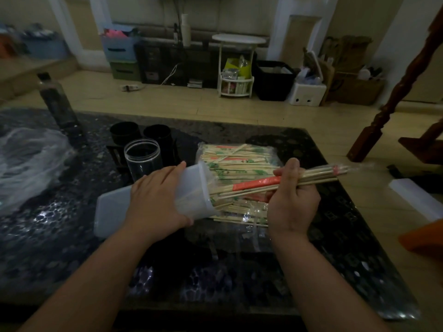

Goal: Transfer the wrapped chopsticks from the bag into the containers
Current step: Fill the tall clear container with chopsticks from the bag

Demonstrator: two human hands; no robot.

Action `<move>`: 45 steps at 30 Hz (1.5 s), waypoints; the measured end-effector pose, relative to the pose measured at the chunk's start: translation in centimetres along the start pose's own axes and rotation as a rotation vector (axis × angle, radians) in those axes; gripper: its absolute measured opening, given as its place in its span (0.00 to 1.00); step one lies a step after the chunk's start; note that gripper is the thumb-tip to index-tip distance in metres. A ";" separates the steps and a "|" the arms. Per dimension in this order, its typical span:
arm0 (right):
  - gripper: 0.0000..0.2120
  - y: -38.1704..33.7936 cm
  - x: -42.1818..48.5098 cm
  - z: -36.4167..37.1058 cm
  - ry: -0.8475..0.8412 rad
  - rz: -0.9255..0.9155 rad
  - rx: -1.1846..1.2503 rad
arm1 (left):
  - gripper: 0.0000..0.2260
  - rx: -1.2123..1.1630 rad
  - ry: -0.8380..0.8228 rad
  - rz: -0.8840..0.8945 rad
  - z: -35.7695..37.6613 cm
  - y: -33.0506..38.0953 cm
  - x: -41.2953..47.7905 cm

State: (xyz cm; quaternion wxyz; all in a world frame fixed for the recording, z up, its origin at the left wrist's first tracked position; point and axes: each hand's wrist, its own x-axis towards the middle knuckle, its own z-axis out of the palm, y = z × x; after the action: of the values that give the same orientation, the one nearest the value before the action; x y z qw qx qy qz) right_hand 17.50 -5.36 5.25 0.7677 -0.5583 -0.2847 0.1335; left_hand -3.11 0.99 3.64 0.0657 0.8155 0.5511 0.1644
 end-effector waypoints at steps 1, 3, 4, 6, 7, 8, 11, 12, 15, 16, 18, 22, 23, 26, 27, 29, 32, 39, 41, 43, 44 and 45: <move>0.17 -0.1 0.1 0.1 -0.025 0.057 0.006 | 0.57 -0.006 0.000 0.000 0.0 0.0 0.0; 0.12 0.3 0.2 0.3 -0.208 0.203 -0.049 | 0.57 -0.006 -0.003 0.001 0.0 0.0 -0.1; 0.07 0.7 0.1 0.4 -0.334 0.280 -0.091 | 0.57 -0.001 -0.006 0.001 0.0 0.1 -0.1; 0.06 1.4 -0.2 0.7 -0.448 0.449 -0.025 | 0.57 0.002 -0.007 -0.001 -0.1 0.2 -0.1; 0.09 1.8 0.0 0.8 -0.376 0.516 0.070 | 0.57 0.000 -0.007 -0.004 -0.1 0.2 -0.1; 0.09 1.9 0.3 1.0 -0.254 0.563 0.166 | 0.57 -0.003 -0.009 -0.007 -0.2 0.2 -0.1; 0.02 2.3 1.3 0.9 -0.079 0.633 0.253 | 0.57 -0.011 -0.011 -0.002 -0.2 0.1 -0.1; 0.03 2.7 1.4 0.8 -0.129 0.660 0.191 | 0.57 -0.009 -0.011 0.000 -0.1 0.1 -0.1; 0.02 3.1 0.2 0.5 -0.571 0.759 -0.100 | 0.57 0.000 -0.011 0.002 0.0 0.2 -0.1; 0.02 3.2 -0.1 0.5 -0.624 0.764 -0.120 | 0.57 0.001 -0.011 0.002 0.0 0.2 -0.1; 0.02 3.3 0.3 0.6 -0.446 0.701 -0.025 | 0.57 -0.005 -0.012 0.000 0.0 0.3 -0.2; 0.08 3.5 1.4 0.6 -0.171 0.567 0.025 | 0.56 -0.015 -0.010 0.001 -0.1 0.3 -0.3; 0.08 3.6 1.1 0.5 -0.276 0.573 -0.055 | 0.56 -0.017 -0.012 0.001 -0.1 0.3 -0.3; 0.09 3.8 0.2 0.2 -0.525 0.556 -0.234 | 0.56 -0.013 -0.019 -0.001 -0.2 0.3 -0.2; 0.08 3.5 0.5 0.1 -0.491 0.494 -0.274 | 0.56 -0.015 -0.018 -0.002 -0.2 0.3 -0.2; 0.07 3.2 1.4 -0.3 -0.433 0.371 -0.341 | 0.56 -0.026 -0.014 -0.010 -0.2 0.3 -0.1; 0.07 3.7 2.1 -0.8 -0.582 0.366 -0.487 | 0.57 -0.033 0.005 -0.027 -0.3 0.1 -0.2; 0.09 4.4 1.8 -1.3 -0.920 0.299 -0.929 | 0.57 -0.041 0.022 -0.037 -0.1 -0.2 -0.1; 0.13 4.4 1.3 -1.3 -1.102 0.354 -1.084 | 0.57 -0.037 0.026 -0.033 -0.1 -0.2 -0.2; 0.16 4.8 0.7 -1.3 -1.240 0.321 -1.281 | 0.57 -0.037 0.031 -0.033 -0.2 -0.1 -0.2; 0.16 5.1 0.5 -1.3 -1.275 0.313 -1.331 | 0.56 -0.033 0.030 -0.033 -0.2 -0.1 -0.2; 0.16 5.3 0.4 -1.3 -1.282 0.325 -1.343 | 0.57 -0.028 0.030 -0.031 -0.3 -0.1 -0.2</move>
State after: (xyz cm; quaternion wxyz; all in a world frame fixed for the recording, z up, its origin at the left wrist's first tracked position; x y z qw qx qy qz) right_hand 19.19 -4.30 0.13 -0.0458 -0.7369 -0.5888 0.3289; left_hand -3.33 0.81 3.81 0.0715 0.8031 0.5624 0.1834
